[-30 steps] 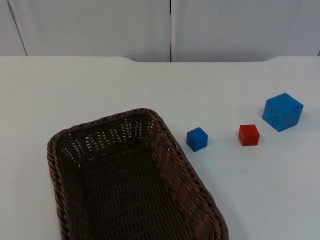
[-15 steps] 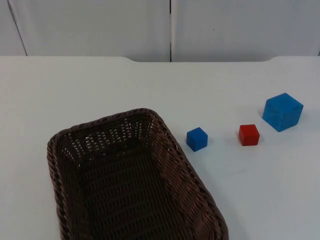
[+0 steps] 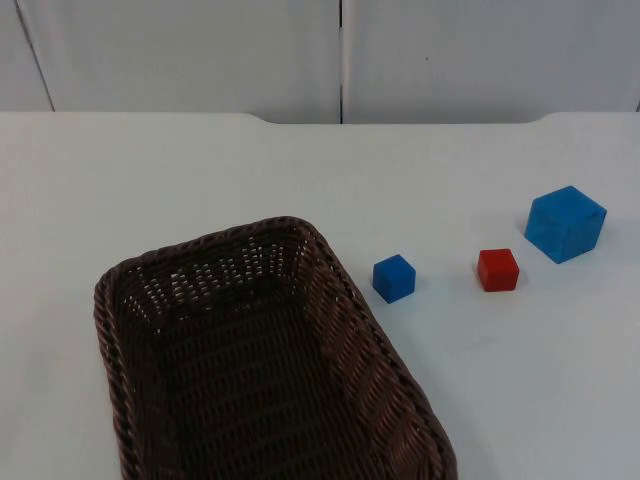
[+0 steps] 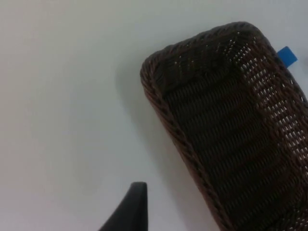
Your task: Pick up the basket with the left hand and place the largest block into the basket with the right hand.
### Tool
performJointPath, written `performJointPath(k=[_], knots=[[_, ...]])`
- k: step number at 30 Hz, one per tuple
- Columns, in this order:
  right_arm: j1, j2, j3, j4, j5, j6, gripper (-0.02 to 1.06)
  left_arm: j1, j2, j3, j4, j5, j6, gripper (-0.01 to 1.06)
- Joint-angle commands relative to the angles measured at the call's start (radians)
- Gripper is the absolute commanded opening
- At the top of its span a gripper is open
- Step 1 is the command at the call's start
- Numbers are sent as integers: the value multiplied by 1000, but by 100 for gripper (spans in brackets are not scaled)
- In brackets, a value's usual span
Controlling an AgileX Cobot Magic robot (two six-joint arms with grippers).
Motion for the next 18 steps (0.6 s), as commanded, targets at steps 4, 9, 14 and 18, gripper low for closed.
performJointPath(k=[4, 9, 14, 18], knots=[[-9, -3, 3, 2, -3, -4, 105, -2, 97, -5, -97, -50, 57, 105], [-9, -3, 3, 2, -3, -4, 105, -2, 186, -5, -209, -62, 161, 105], [-9, -3, 3, 2, -3, -4, 105, -2, 277, -5, -243, -106, 192, 105], [-9, -3, 3, 2, -3, -4, 105, -2, 335, -5, -235, -131, 192, 105]])
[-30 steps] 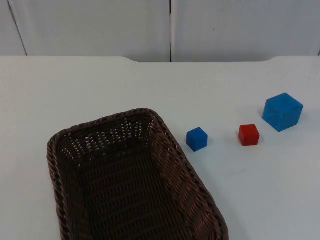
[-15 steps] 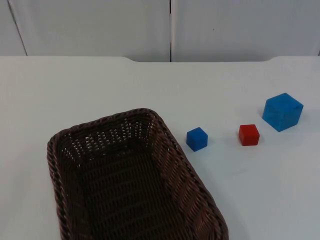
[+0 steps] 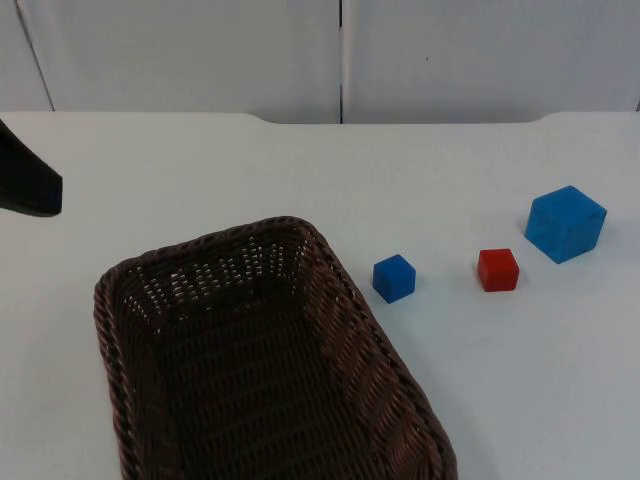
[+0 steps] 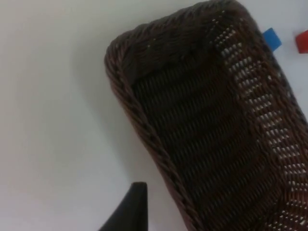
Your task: Pick up the basket with the left hand and place the largest block into the basket with the right hand.
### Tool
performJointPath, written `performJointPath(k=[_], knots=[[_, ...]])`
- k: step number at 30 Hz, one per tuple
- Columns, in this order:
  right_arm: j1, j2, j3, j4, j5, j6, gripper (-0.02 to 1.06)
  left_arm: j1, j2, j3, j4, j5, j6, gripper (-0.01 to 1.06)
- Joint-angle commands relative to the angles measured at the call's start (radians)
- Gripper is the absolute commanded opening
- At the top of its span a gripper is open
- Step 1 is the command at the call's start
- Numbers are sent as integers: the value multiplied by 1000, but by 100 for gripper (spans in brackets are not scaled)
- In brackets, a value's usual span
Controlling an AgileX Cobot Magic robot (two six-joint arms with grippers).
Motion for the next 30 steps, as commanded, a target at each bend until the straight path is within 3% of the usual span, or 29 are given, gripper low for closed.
performJointPath(k=[1, 13, 17, 22, 30], knots=[[-9, -3, 3, 2, -3, -4, 105, -2, 31, -5, -13, -16, 7, 105], [-9, -3, 3, 2, -3, -4, 105, -30, 197, 3, -11, -70, 7, 105], [-9, -3, 3, 2, -3, -4, 105, -124, 255, 44, -25, -197, 4, 105], [-9, -3, 3, 2, -3, -4, 105, -166, 319, 46, -27, -306, -47, 105], [-9, -3, 3, 2, -3, -4, 105, -169, 439, 48, -33, -337, -63, 105]])
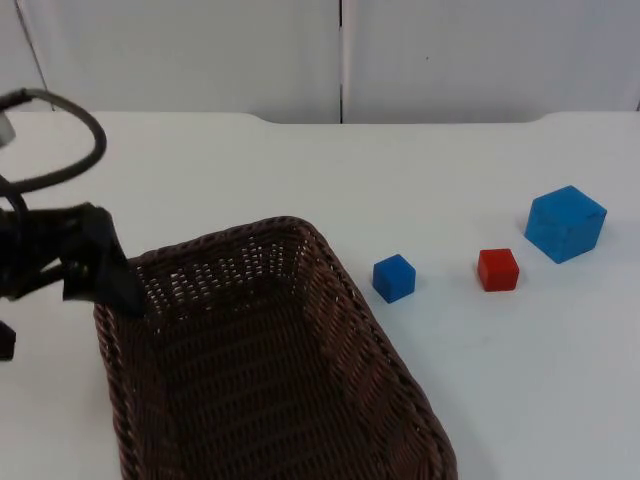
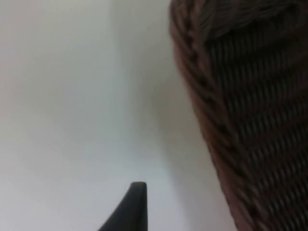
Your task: Pick up the basket with the left hand and place the largest block into the basket with the right hand.
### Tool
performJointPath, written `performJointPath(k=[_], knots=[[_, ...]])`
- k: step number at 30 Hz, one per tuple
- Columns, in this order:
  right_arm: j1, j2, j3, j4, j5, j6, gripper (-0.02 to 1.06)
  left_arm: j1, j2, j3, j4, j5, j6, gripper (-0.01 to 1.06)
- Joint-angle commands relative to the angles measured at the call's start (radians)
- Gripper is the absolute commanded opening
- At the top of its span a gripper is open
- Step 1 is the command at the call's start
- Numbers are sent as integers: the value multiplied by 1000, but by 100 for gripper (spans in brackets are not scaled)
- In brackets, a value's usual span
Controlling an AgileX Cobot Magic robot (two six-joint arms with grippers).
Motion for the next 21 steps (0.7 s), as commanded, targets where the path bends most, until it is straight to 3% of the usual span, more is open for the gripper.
performJointPath(k=[1, 10, 13, 15, 21], knots=[[-9, -3, 3, 2, -3, -4, 105, -7, 29, 6, -14, -11, -20, 105], [-9, -3, 3, 2, -3, -4, 105, -12, 114, 6, -70, -9, -22, 105], [-9, -3, 3, 2, -3, -4, 105, -58, 137, 6, -105, -19, -28, 105], [-9, -3, 3, 2, -3, -4, 105, -122, 158, 8, -138, -69, -28, 105], [-9, -3, 3, 2, -3, -4, 105, -184, 165, 14, -158, -181, -74, 105]])
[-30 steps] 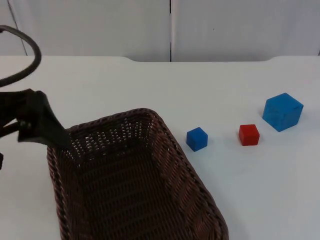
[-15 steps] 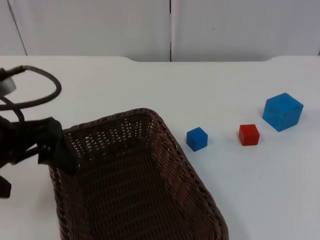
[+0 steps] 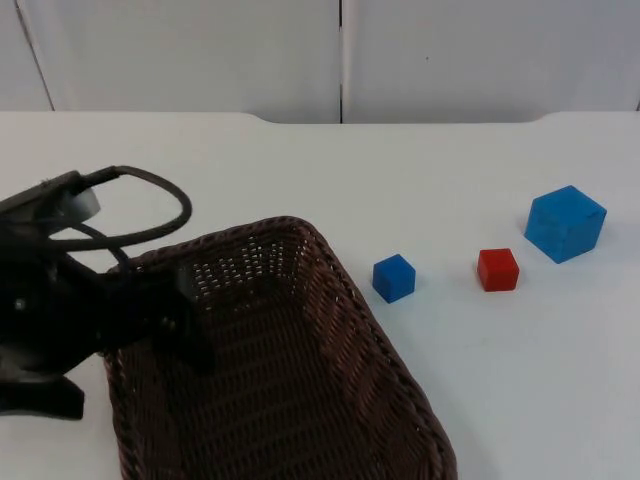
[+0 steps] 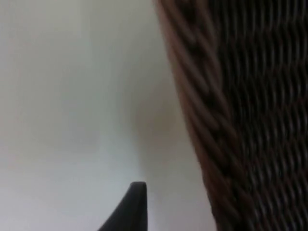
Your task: Pick up the basket with the left hand and place the largest block into the basket with the right hand.
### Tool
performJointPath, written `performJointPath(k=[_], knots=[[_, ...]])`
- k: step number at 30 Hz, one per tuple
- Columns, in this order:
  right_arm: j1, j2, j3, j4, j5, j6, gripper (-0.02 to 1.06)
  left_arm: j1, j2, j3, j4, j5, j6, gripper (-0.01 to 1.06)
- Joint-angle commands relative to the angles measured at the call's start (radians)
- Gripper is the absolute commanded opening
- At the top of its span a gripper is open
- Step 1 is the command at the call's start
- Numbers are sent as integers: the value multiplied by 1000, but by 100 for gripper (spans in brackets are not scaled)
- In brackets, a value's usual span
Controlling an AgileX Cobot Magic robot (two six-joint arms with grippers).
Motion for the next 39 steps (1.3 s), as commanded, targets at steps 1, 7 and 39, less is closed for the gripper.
performJointPath(k=[1, 7, 39], knots=[[-9, -3, 3, 2, -3, -4, 105, -14, 3, 8, -29, -53, -20, 105], [-9, -3, 3, 2, -3, -4, 105, -14, 3, 69, -69, -129, -20, 105], [-9, -3, 3, 2, -3, -4, 105, -14, 109, 97, -181, -228, 91, 76]])
